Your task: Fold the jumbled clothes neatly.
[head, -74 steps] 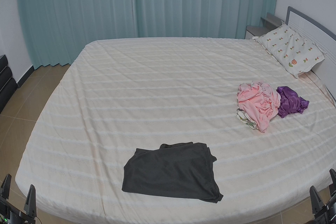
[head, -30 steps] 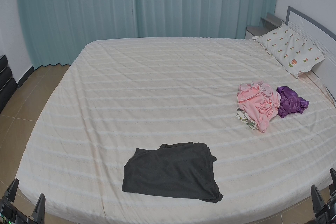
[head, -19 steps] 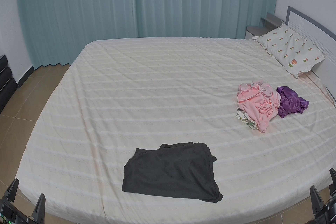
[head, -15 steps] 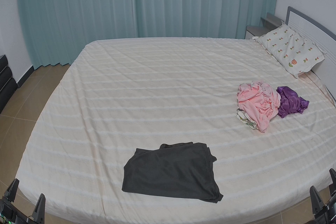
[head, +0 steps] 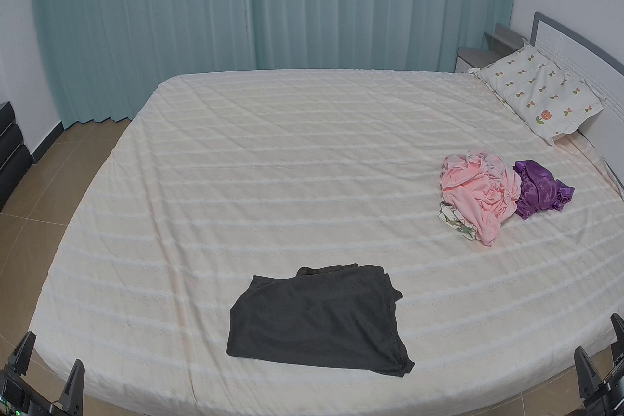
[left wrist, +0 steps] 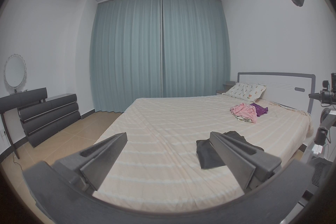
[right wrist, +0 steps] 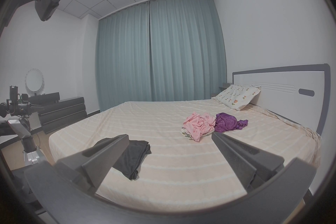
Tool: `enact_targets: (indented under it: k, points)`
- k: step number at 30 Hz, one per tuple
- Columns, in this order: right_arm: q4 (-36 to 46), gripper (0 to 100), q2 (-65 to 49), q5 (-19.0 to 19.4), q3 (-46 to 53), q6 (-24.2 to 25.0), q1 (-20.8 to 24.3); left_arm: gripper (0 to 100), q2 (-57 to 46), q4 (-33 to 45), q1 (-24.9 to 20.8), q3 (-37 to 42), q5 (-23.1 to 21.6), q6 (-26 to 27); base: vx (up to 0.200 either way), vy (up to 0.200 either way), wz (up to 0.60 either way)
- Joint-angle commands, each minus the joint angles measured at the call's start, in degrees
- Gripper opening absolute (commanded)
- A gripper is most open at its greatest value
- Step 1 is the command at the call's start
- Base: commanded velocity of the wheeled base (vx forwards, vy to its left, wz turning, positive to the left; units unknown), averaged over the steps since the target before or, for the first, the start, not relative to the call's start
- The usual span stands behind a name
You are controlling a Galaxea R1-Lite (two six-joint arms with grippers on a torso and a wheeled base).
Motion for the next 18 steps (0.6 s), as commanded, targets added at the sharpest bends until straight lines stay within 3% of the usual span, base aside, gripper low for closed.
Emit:
enact_targets:
  k: [1, 18]
  points:
    - [0.11, 100, -0.77, 0.43, 0.40, 0.02, 0.01, 100, -0.64, 0.02, 0.00, 0.92, -0.02, 0.06, 0.000, 0.000, 0.00]
    - [0.64, 100, -0.68, 0.96, 0.22, 0.02, 0.01, 100, -0.64, 0.02, 0.00, 0.92, -0.02, -0.03, 0.000, 0.000, 0.00]
